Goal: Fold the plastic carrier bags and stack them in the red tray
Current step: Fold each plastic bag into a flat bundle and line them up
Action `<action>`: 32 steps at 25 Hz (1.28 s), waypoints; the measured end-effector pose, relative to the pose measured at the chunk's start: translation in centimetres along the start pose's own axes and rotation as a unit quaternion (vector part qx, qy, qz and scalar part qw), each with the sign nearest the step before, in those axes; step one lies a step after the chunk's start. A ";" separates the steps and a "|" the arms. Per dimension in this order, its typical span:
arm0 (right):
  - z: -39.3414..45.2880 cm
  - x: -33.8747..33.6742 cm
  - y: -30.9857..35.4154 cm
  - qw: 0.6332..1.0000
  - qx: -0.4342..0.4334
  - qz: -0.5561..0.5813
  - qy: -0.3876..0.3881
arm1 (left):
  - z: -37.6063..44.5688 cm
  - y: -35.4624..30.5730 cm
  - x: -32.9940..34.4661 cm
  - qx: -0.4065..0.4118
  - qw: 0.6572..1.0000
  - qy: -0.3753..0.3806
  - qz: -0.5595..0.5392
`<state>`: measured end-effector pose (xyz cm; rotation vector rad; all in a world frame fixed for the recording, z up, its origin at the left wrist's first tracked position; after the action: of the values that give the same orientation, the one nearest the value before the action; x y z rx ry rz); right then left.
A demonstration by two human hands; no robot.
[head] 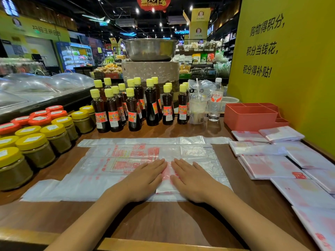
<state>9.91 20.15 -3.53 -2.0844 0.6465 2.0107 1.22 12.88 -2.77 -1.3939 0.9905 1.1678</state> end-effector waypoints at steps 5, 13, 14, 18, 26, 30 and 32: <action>-0.1 0.0 0.2 0.999 0.002 -0.029 0.023 | -0.2 0.1 0.2 0.000 0.999 0.028 0.031; -0.3 -0.5 0.1 1.000 -0.003 0.017 -0.002 | -0.8 0.2 -0.4 0.000 1.000 -0.009 -0.022; -0.3 -0.9 -0.2 0.999 -0.005 0.042 -0.009 | -0.9 0.4 -0.3 -0.002 1.000 -0.001 -0.027; -0.5 -2.7 -2.2 0.980 0.011 0.194 -0.043 | -0.9 0.9 0.1 -0.013 0.999 0.013 -0.039; -0.9 -4.1 -2.1 0.969 -0.024 0.230 -0.091 | -1.7 -0.7 -3.2 0.013 0.986 -0.107 -0.123; -0.8 -5.2 -2.0 0.956 -0.030 0.262 -0.127 | -1.9 -0.5 -4.0 0.025 0.973 -0.133 -0.189; -1.1 -5.8 -1.9 0.933 -0.041 0.329 -0.141 | -2.1 0.1 -4.7 0.015 0.961 -0.168 -0.219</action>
<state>11.72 22.51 1.88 -1.6918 1.3562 2.6445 0.54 10.68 1.82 -1.2551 0.4278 1.0023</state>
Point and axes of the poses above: each hand's wrist, its own z-axis towards the middle knuckle, its own x-axis out of the palm, y = z × x, the point moved 10 cm from there along z, towards the middle knuckle, and after that the axes turned 1 degree about x, right-handed, at the moved point
